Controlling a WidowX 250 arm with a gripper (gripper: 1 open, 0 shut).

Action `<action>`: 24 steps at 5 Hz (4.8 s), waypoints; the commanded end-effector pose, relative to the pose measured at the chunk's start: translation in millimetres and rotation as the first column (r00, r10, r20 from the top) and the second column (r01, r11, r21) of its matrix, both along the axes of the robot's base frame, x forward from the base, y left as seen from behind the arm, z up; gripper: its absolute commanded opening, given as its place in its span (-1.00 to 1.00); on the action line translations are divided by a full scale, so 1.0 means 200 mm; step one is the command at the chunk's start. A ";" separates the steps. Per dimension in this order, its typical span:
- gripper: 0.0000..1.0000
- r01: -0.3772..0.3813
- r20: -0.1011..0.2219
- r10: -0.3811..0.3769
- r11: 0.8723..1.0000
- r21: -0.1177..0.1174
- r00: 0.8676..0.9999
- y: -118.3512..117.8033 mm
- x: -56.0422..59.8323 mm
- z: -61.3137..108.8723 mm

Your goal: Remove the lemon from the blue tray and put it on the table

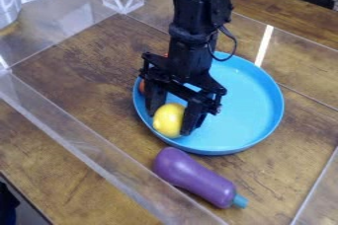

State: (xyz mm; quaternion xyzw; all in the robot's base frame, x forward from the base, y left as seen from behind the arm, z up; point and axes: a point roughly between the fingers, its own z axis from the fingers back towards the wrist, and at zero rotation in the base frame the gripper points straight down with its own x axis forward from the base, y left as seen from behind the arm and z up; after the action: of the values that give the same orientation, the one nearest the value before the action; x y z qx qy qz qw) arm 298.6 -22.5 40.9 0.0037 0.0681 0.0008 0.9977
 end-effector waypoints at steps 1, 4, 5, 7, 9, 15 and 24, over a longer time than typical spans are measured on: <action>-1.00 0.038 0.038 -0.038 0.999 0.000 0.999 -0.04 0.00 0.08; 1.00 0.133 0.034 -0.134 0.991 0.016 0.990 -0.06 0.01 0.11; 1.00 0.176 0.033 -0.177 0.984 0.018 0.984 -0.07 0.02 0.10; 1.00 0.247 0.032 -0.248 0.969 0.020 0.968 -0.02 0.00 0.07; 1.00 0.260 0.028 -0.261 0.965 0.029 0.965 0.09 -0.04 0.07; -1.00 0.227 0.042 -0.231 0.970 0.085 0.972 0.16 -0.03 0.31; -1.00 -0.054 0.057 0.045 0.983 0.173 0.997 0.54 -0.22 0.41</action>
State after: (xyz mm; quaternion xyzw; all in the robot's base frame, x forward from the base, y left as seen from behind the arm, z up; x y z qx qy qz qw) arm 253.9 83.4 114.3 0.0845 0.0566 0.0270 0.9944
